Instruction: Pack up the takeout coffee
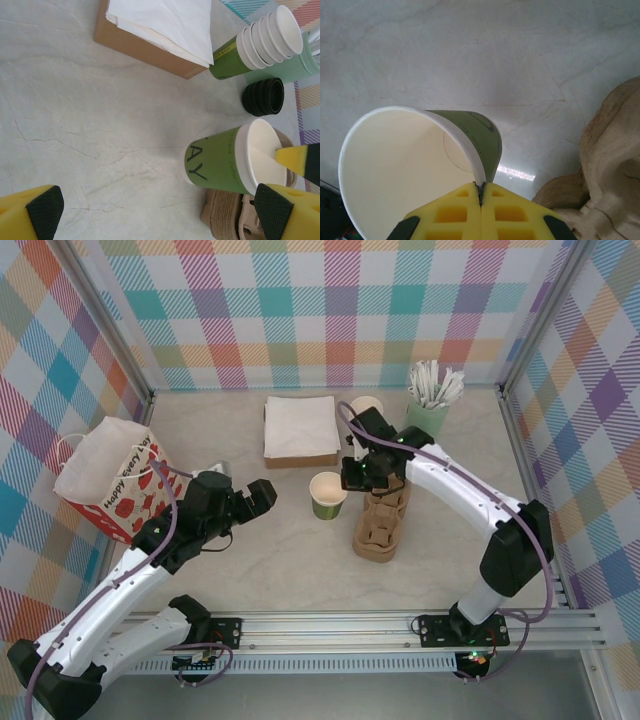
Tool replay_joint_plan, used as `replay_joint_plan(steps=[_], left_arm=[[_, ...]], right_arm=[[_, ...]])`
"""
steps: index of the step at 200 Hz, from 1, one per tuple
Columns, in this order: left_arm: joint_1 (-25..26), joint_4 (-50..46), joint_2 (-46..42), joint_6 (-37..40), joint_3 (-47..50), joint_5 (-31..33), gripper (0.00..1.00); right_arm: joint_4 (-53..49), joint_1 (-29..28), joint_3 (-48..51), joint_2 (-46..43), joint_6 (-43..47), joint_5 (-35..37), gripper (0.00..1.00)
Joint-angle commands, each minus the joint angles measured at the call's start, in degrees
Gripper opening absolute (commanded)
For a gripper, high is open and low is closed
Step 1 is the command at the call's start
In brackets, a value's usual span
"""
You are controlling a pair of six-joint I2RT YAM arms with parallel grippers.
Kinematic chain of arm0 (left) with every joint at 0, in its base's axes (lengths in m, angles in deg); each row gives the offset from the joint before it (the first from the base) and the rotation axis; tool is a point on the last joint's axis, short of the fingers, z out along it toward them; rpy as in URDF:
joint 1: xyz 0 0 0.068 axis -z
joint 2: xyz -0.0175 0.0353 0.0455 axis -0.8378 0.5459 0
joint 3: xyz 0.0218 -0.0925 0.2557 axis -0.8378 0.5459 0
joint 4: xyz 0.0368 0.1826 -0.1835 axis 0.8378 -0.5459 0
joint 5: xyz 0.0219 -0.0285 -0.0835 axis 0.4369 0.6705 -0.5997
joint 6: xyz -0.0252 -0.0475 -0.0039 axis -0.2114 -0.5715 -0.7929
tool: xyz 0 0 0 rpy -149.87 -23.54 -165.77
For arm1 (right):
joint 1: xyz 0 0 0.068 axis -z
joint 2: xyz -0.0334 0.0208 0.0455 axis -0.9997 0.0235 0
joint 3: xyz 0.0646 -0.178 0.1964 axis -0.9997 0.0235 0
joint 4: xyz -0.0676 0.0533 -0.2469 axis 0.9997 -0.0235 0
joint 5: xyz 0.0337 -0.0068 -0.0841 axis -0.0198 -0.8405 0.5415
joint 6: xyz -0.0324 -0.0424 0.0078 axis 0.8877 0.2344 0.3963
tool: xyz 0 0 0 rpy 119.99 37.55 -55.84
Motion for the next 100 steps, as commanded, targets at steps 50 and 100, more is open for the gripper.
replay_joint_plan(steps=[50,100], left_arm=[[0.7,1.6,1.1,-1.1,1.6,-0.1,1.0],[0.8,1.7,1.4,-1.1,1.7,-0.1,1.0]], right_arm=[[5.4,-0.7,0.5,5.7,-0.5,1.9,0.05],[5.6,-1.0,0.4,7.9,-0.3,1.4,0.06]])
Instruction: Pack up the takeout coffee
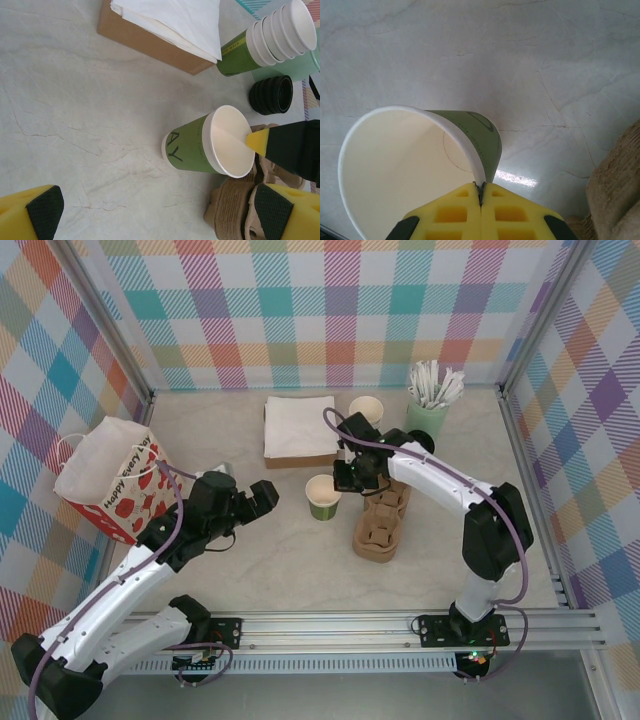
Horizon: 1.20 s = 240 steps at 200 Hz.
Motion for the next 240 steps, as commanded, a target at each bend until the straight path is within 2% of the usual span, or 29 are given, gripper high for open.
replay_joint_plan(steps=[1,38,77,116,149,189,240], left_arm=[[0.8,0.7,0.0,-0.2,0.6,0.1,1.0],[0.7,0.6,0.1,-0.1,0.5,0.2,1.0],[0.8,0.4,0.0,0.1,0.2,0.2,1.0],[0.7,0.1,-0.1,0.4,-0.3,0.4,1.0],[0.8,0.3,0.0,0.4,-0.5,0.2,1.0],[0.8,1.0,0.5,0.4,-0.4,-0.5,1.0],[0.7,2.2,1.6,0.2,-0.2,-1.5,1.0]], right_arm=[[1.0,-0.7,0.1,0.7,-0.3,-0.3,0.06],[0.4,-0.7,0.1,1.2,0.0,-1.8,0.1],[-1.0,-0.7,-0.4,-0.5,0.6,-0.2,0.25],[-4.0,-0.2,-1.4,-5.8,1.6,3.3,0.35],[-6.4,2.2,-0.6,-12.9,2.4,4.2,0.4],[-8.4,9.6,3.4,-22.6,3.7,2.9,0.45],[-4.2,27.9,16.2,-32.4,4.2,-6.6,0.45]])
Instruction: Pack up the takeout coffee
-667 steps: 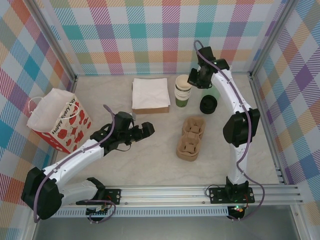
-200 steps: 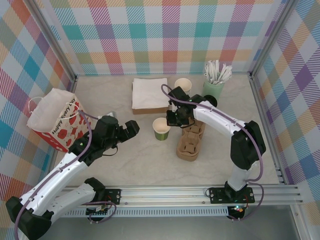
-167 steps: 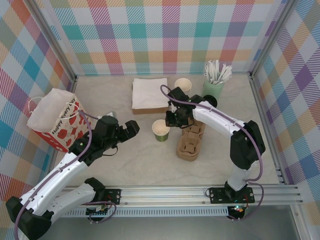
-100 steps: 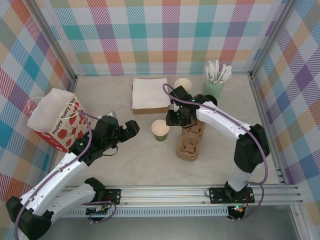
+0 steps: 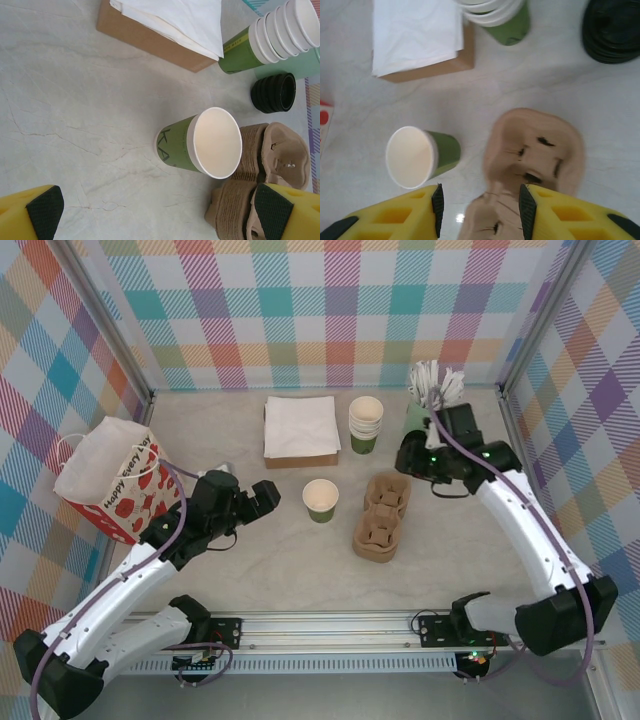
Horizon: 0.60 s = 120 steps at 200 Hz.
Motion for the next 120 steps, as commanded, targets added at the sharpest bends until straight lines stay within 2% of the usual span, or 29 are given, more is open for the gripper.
replay_joint_plan(steps=[1,32,61,87,120], left_arm=[[0.7,1.7,0.4,0.2,-0.2,-1.0,1.0],[0.7,1.8,0.7,0.2,-0.2,-1.2,1.0],[0.7,1.8,0.8,0.2,-0.2,-1.2,1.0],[0.8,2.0,1.0,0.3,-0.2,-1.2,1.0],[0.8,2.0,1.5,0.5,-0.4,-1.4,1.0]], right_arm=[[1.2,6.7,5.6,-2.4,1.0,-6.2,0.45],[7.5,17.8,13.7,-3.0,-1.3,-15.6,0.4],[18.5,26.2,21.0,-0.7,-6.5,-25.1,0.35],[23.3,28.2,21.6,4.2,-7.8,-25.3,0.33],[26.5,28.3,17.0,13.1,-8.1,-24.1,0.3]])
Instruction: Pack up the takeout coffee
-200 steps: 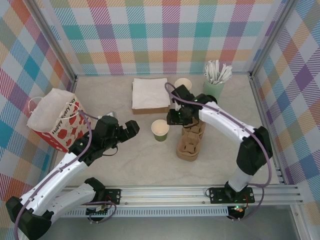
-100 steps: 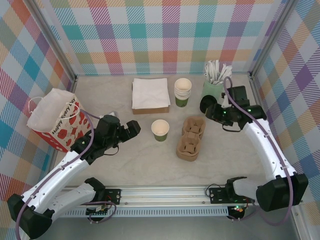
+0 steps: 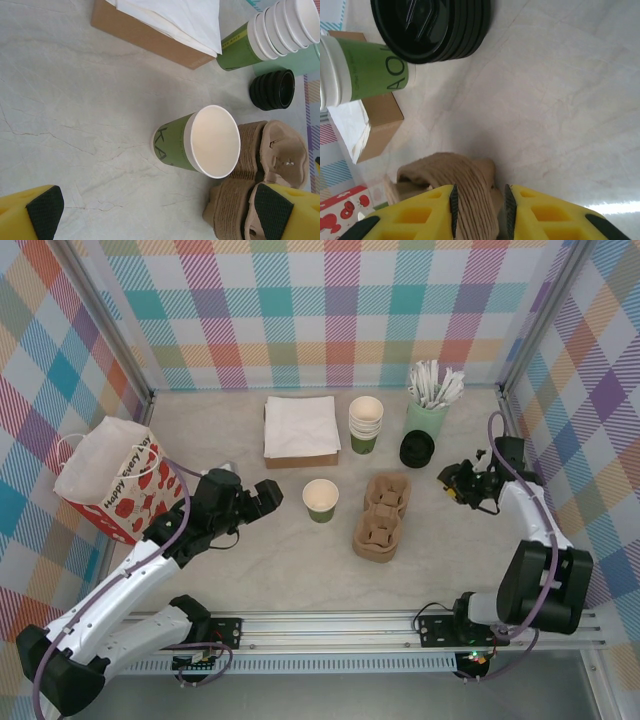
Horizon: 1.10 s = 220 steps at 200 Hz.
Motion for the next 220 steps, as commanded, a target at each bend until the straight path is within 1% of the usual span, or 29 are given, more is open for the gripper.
replay_joint_plan(steps=[1,27,55,93,144,220], left_arm=[[0.8,0.8,0.3,0.5,-0.5,-0.5,1.0],[0.8,0.4,0.2,0.8,-0.4,0.0,1.0],[0.7,-0.1,-0.1,1.0,-0.1,0.5,1.0],[0.8,0.2,0.3,1.1,0.0,0.8,1.0],[0.8,0.5,1.2,1.1,-0.1,0.6,1.0],[0.8,0.4,1.2,1.1,0.0,0.9,1.0]], right_arm=[[5.9,0.3,-4.4,5.5,-1.3,-2.2,0.3],[7.7,0.3,-8.5,12.1,-2.3,-1.6,0.29],[8.5,0.2,-12.0,17.3,-2.3,-1.5,0.29],[9.3,0.1,-15.4,22.8,-1.8,-4.0,0.3],[8.3,-0.3,-18.8,27.1,0.2,-4.7,0.32],[7.4,-1.1,-22.2,29.9,0.8,-5.0,0.27]])
